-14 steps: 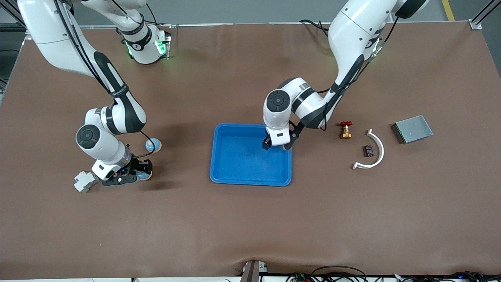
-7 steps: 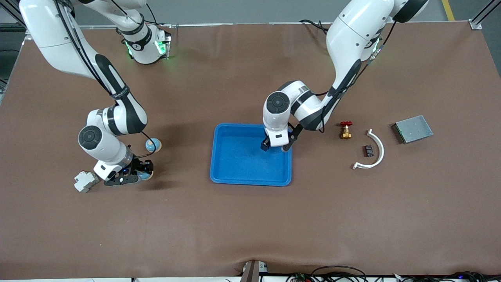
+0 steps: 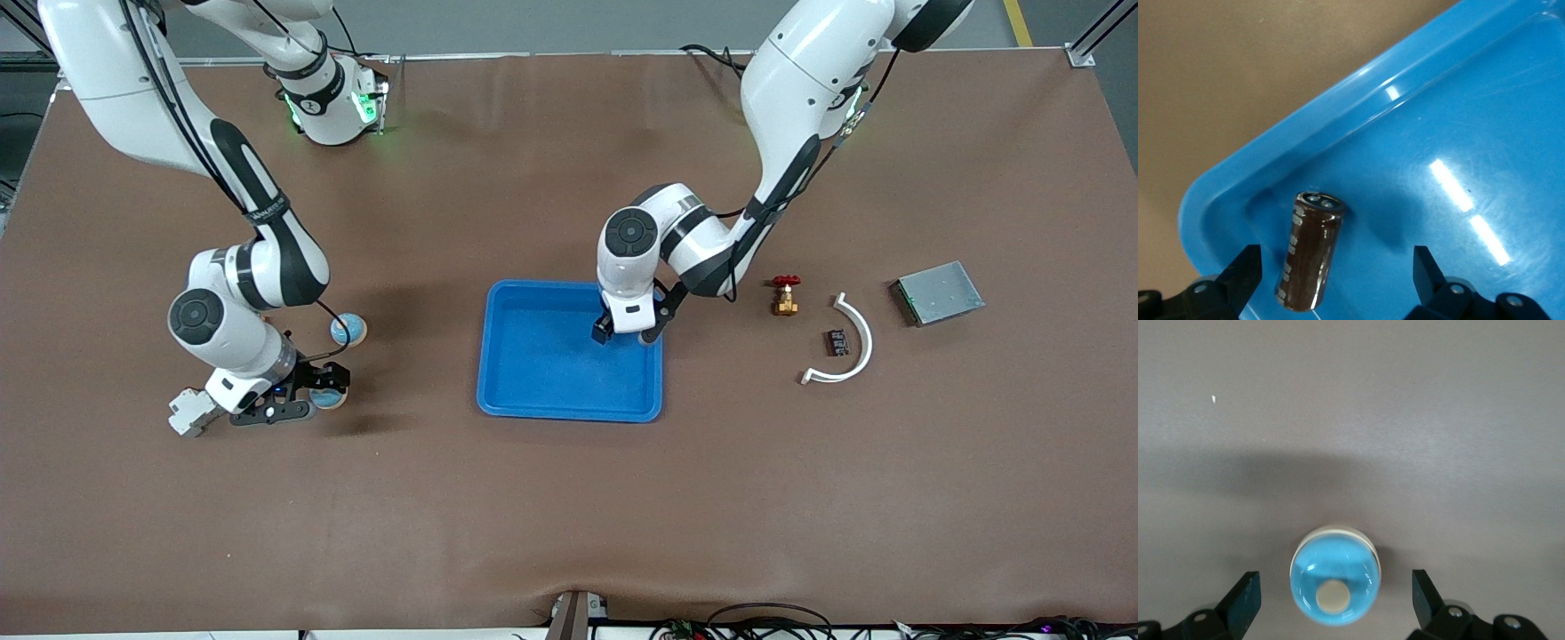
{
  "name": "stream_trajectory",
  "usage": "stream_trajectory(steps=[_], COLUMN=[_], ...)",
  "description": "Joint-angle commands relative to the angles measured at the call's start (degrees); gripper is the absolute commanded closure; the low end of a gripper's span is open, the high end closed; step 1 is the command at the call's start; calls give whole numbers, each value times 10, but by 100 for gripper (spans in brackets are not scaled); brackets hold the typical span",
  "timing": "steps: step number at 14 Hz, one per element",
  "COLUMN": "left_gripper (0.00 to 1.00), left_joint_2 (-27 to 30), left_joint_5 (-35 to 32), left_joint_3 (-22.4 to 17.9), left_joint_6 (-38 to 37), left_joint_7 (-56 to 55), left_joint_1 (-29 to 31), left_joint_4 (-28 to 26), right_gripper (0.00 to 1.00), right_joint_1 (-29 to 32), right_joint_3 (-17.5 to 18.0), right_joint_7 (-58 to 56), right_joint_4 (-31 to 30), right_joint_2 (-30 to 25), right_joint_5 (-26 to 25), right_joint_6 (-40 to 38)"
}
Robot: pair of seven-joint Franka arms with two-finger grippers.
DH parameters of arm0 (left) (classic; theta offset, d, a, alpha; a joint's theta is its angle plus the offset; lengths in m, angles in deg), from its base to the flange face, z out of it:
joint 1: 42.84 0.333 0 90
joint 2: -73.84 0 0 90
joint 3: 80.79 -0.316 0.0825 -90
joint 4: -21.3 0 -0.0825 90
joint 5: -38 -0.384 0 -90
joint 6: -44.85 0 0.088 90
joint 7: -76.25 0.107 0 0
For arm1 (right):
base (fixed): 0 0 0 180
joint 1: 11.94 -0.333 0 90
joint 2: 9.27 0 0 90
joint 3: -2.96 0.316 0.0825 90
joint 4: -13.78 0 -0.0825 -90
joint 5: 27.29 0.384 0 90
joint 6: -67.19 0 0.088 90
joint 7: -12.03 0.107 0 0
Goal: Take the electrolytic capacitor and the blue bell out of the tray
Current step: 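Set the bell beside the first bell while the left gripper grasps the capacitor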
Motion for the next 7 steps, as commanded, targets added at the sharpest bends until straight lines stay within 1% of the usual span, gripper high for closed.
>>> stream_trajectory(steps=[1, 3, 6, 7], left_gripper=[0, 0, 0, 0], left_joint_2=[-9, -9, -11, -12], left_joint_5=[-24, -24, -24, -24], left_joint_3=[-3, -3, -3, -3], left_joint_6=[26, 27, 22, 21], left_joint_7=[-8, -8, -7, -5], left_joint_1=[0, 0, 0, 0], left_joint_4=[3, 3, -2, -2], right_gripper=[0, 0, 0, 0], right_joint_1=[8, 7, 7, 8], right_joint_3=[8, 9, 9, 9], right_joint_7=[-5, 1, 16, 17], right_joint_4=[38, 63, 72, 77], right_joint_2=[-50, -72, -117, -128], right_joint_5=[-3, -3, -2, -1], right_joint_6=[-109, -172, -191, -211])
